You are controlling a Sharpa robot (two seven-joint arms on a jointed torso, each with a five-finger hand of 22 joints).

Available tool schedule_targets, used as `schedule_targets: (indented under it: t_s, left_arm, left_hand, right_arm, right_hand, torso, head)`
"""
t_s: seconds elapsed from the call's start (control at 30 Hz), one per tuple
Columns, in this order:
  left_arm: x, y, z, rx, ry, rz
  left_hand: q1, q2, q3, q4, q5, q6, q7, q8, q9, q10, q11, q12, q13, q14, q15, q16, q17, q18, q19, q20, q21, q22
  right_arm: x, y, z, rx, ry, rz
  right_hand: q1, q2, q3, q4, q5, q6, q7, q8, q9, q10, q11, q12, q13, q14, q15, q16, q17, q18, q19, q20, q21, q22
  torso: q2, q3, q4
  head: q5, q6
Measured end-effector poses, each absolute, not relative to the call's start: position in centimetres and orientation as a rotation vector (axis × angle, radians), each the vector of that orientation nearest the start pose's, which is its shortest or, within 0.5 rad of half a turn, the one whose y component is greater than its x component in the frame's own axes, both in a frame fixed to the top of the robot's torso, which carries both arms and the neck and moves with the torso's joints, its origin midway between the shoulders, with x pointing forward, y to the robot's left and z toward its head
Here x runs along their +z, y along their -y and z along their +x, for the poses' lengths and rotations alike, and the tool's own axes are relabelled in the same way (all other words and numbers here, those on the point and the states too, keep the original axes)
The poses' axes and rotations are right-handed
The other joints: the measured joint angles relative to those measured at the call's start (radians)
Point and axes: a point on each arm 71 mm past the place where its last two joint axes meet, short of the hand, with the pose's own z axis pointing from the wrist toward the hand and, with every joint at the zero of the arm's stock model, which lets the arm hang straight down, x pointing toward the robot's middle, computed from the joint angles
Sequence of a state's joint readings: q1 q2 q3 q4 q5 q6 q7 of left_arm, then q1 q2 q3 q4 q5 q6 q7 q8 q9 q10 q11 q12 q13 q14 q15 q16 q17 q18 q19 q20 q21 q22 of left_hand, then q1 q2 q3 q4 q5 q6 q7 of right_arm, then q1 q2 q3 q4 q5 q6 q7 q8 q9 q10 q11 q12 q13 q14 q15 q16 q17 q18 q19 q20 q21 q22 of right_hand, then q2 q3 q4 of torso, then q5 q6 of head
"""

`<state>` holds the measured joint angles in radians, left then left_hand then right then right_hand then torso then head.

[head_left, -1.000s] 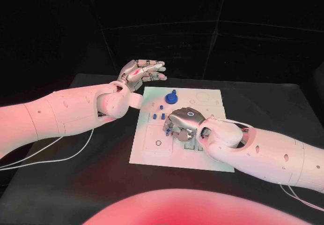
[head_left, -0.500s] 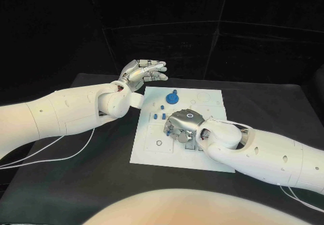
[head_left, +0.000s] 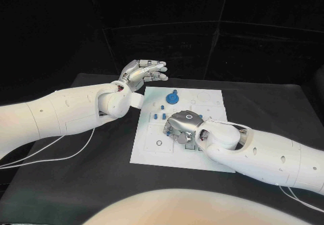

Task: Assemble the parts on the task board

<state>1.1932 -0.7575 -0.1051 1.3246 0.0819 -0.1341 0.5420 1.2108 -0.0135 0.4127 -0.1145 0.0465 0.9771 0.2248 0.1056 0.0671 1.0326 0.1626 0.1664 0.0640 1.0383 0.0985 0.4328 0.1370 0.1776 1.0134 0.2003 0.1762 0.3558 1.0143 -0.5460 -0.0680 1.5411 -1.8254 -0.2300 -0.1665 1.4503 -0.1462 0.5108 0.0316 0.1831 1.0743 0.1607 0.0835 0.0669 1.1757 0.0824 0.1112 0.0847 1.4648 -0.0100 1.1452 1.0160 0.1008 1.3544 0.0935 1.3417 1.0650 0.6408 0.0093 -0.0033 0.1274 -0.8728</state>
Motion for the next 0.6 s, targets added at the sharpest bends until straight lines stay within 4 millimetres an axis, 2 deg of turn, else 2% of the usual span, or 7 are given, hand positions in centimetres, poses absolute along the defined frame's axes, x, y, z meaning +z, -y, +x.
schedule_targets:
  t_s: [0.03, 0.1, 0.2, 0.4, 0.6]
  left_arm:
    - [-20.7, -22.1, 51.3, -1.664, -1.341, -1.124]
    - [-20.7, -22.2, 51.3, -1.664, -1.342, -1.124]
    - [-20.7, -22.2, 51.3, -1.663, -1.344, -1.124]
    - [-20.8, -22.2, 51.3, -1.661, -1.347, -1.124]
    - [-20.8, -22.3, 51.3, -1.658, -1.350, -1.125]
  left_hand:
    - [0.000, 0.000, 0.000, 0.000, 0.000, -0.002, 0.002, 0.000, 0.000, -0.001, 0.001, 0.000, 0.000, 0.000, 0.000, 0.000, 0.000, 0.000, 0.000, 0.000, -0.004, -0.001]
    - [0.000, 0.000, -0.003, -0.003, 0.000, -0.004, 0.004, 0.000, 0.000, -0.004, 0.004, 0.000, 0.000, 0.000, 0.000, 0.000, -0.001, 0.000, 0.000, 0.000, -0.005, -0.002]
    - [0.000, 0.000, -0.003, -0.003, 0.000, -0.004, 0.004, 0.000, 0.000, -0.004, 0.004, 0.000, 0.000, 0.000, 0.000, 0.000, -0.001, 0.000, 0.000, 0.000, -0.005, -0.003]
    - [0.006, -0.006, -0.008, -0.008, 0.000, -0.007, 0.000, 0.000, 0.000, -0.007, 0.000, 0.000, 0.000, 0.000, 0.000, -0.007, -0.004, 0.000, 0.000, 0.000, -0.005, -0.007]
    - [0.008, -0.008, -0.008, -0.008, 0.000, -0.007, 0.000, 0.000, 0.000, -0.011, 0.004, 0.000, 0.000, 0.000, 0.000, -0.007, -0.004, 0.000, 0.000, 0.000, -0.005, -0.009]
  right_arm:
    - [-26.4, 4.2, 40.7, 0.784, -1.698, -0.604]
    - [-26.4, 4.2, 40.7, 0.783, -1.697, -0.602]
    - [-26.5, 4.3, 40.7, 0.782, -1.696, -0.598]
    - [-26.4, 5.1, 40.7, 0.782, -1.679, -0.574]
    - [-25.5, 6.3, 40.1, 0.812, -1.625, -0.528]
  right_hand:
    - [-0.010, -0.010, 0.002, -0.002, -0.010, -0.043, 0.014, -0.015, -0.003, -0.025, 0.012, -0.011, -0.007, 0.000, 0.011, 0.000, -0.002, 0.000, -0.010, 0.007, -0.010, -0.018]
    - [-0.026, -0.026, 0.003, -0.003, -0.027, -0.107, 0.023, -0.022, -0.005, -0.051, 0.026, -0.014, -0.009, 0.000, 0.021, 0.000, -0.006, 0.000, -0.021, 0.017, -0.015, -0.034]
    - [-0.047, -0.037, -0.011, 0.005, -0.046, -0.170, 0.031, -0.022, -0.005, -0.118, 0.039, -0.028, -0.021, 0.002, 0.030, -0.010, -0.023, 0.000, -0.042, 0.029, -0.042, -0.079]
    - [-0.049, -0.039, -0.028, 0.000, -0.042, -0.180, 0.037, -0.022, -0.001, -0.174, 0.050, -0.031, -0.020, -0.002, 0.033, -0.014, -0.037, 0.000, -0.050, 0.037, -0.058, -0.114]
    - [-0.053, -0.035, -0.034, 0.001, -0.003, -0.152, 0.039, -0.002, 0.006, -0.160, 0.045, 0.015, -0.013, -0.002, 0.033, -0.014, -0.034, 0.000, -0.050, 0.037, -0.059, -0.100]
  torso:
    - [0.000, -0.0001, 0.0000]
    - [0.000, -0.0001, -0.0001]
    - [0.000, -0.0001, 0.0000]
    - [0.000, -0.0001, -0.0001]
    - [-0.001, 0.0001, -0.0010]
  head:
    - [0.000, 0.000]
    - [0.000, 0.000]
    - [0.000, 0.000]
    - [0.000, 0.000]
    - [-0.004, 0.000]
